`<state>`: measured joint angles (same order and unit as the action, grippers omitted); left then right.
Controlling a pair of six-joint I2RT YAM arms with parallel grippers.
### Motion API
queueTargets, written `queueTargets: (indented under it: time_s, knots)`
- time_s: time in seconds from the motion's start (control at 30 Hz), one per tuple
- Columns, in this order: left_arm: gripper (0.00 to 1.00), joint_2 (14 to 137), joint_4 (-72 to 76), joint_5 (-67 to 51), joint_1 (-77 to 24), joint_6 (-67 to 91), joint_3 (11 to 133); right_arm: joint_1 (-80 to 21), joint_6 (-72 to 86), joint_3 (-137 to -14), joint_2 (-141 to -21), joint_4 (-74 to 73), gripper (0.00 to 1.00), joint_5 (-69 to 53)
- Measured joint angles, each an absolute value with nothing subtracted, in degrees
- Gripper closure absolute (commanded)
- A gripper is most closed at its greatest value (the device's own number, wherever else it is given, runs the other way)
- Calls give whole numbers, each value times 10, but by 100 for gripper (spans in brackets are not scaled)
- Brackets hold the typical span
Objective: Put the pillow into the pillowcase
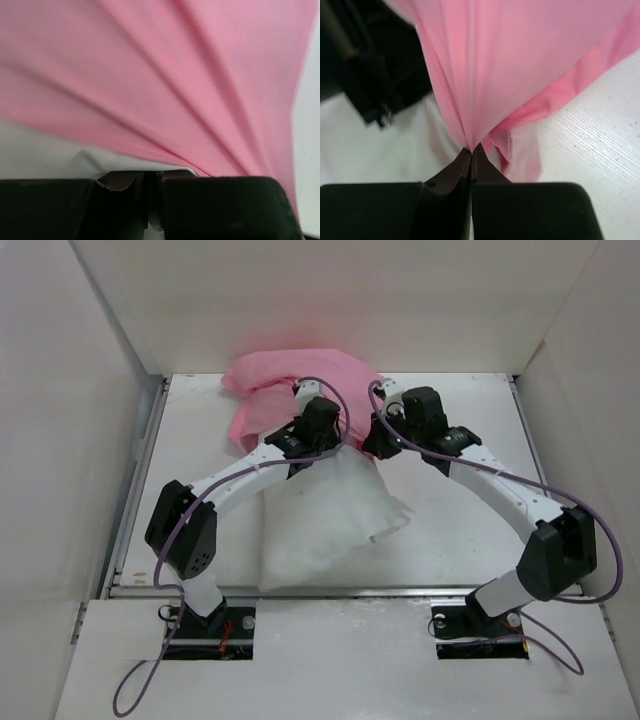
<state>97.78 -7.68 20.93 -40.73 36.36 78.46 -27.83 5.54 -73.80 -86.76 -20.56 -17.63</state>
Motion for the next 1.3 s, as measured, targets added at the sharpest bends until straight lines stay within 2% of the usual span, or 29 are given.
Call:
queueTargets:
  time_s: [0.37,0.43,0.47,0.5,0.57,0.6,0.67,0.7,0.8,0.83,0.87,0.97,1.03,1.07,1.1,1.13,1.2,1.3]
  knots:
    - [100,1023,-37,236,-357,400,821,-283,45,-699,-822,-237,100,-183]
    - [100,1037,-25,236,-359,404,826,-283,44,-696,-827,-237,96,-183]
    - [100,1041,-23,236,-360,406,826,-283,43,-696,-832,-237,92,-184]
    - [100,1044,-21,236,-363,407,826,-283,43,-696,-838,-237,77,-185]
    - [100,1045,-18,235,-367,406,826,-283,44,-696,-850,-241,66,-189]
    - [73,1045,-16,232,-369,404,825,-283,44,-696,-857,-245,62,-192]
    - [10,1044,-10,225,-373,388,820,-283,44,-696,-865,-253,57,-194]
    - [0,1041,-8,218,-375,380,814,-284,44,-696,-866,-258,54,-194]
    - [0,1006,-3,206,-383,358,780,-286,45,-697,-861,-272,46,-181]
    - [0,984,-7,202,-388,350,765,-286,45,-697,-851,-279,39,-170]
    - [0,963,-12,199,-391,344,754,-286,46,-697,-846,-283,39,-166]
    - [0,865,-37,195,-396,319,713,-286,49,-697,-808,-297,27,-147]
    - [0,800,-55,199,-395,305,706,-286,51,-699,-776,-301,26,-137]
    - [0,771,-60,201,-395,298,706,-286,52,-702,-764,-302,19,-135]
    - [0,744,-63,204,-394,291,706,-286,55,-708,-755,-302,19,-132]
    - [0,722,-63,208,-389,285,706,-288,58,-715,-750,-300,12,-126]
    - [0,692,-64,210,-372,274,708,-299,63,-730,-752,-297,7,-108]
    - [0,716,-71,210,-312,261,734,-340,65,-768,-789,-298,7,-76]
